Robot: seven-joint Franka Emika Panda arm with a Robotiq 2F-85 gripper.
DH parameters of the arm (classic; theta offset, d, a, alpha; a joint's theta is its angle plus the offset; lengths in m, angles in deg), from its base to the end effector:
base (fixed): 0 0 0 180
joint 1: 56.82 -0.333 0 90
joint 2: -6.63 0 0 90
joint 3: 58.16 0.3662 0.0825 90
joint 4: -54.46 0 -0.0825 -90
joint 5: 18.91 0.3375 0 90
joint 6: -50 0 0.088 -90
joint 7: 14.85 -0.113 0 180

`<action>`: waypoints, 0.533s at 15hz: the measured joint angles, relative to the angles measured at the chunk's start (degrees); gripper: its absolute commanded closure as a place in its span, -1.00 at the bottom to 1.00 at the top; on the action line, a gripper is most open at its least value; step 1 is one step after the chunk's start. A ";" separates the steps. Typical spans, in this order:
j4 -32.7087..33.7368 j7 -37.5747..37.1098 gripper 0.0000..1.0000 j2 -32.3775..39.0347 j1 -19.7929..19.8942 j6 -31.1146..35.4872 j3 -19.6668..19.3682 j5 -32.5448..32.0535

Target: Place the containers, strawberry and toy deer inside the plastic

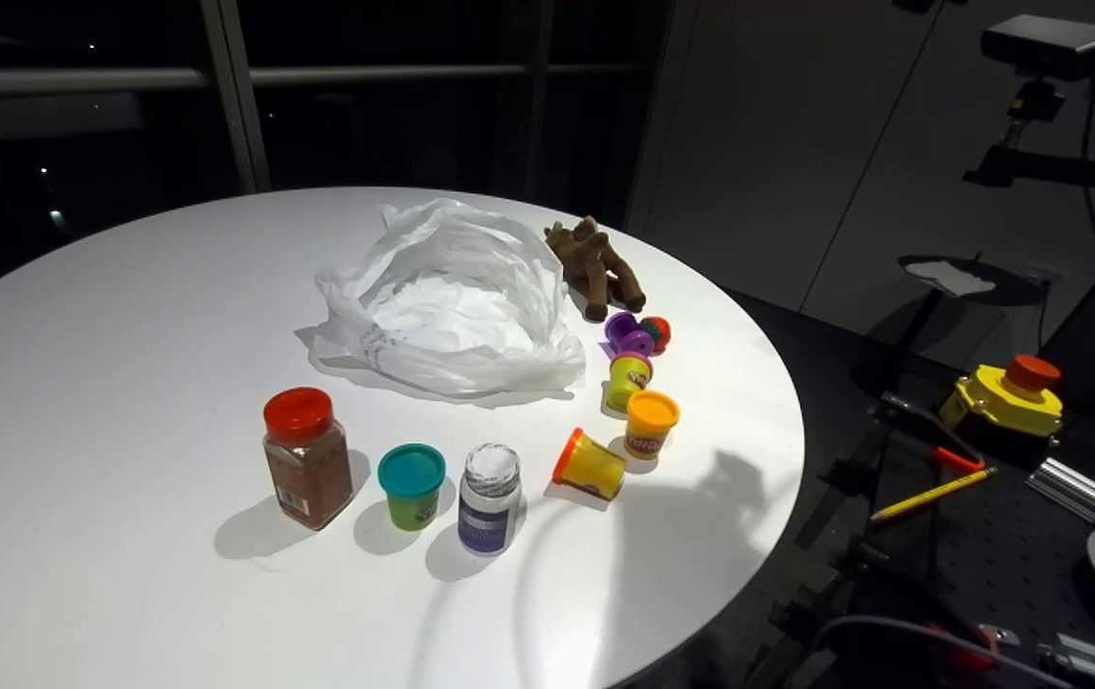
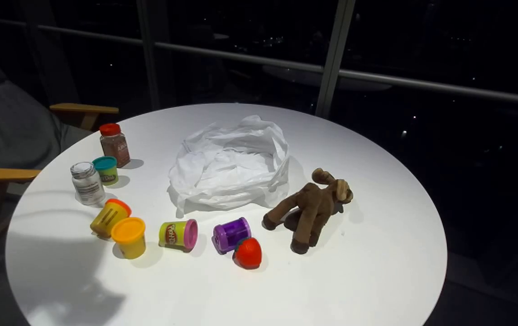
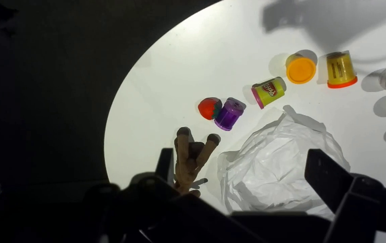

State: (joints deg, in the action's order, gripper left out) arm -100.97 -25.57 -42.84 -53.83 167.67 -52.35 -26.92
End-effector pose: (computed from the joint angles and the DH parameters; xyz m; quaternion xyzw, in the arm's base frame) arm 0.2321 0.0099 0.5274 0.9881 -0.0558 0.1092 0.0925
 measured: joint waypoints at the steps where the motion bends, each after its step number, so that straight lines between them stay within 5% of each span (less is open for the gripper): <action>1: -1.13 -2.18 -1.00 1.20 -0.21 2.97 0.98 0.60; 8: -3.37 -16.66 -1.00 13.93 0.28 16.89 8.08 1.53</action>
State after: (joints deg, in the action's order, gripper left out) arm -104.34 -42.23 -28.92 -53.54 184.56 -44.27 -25.39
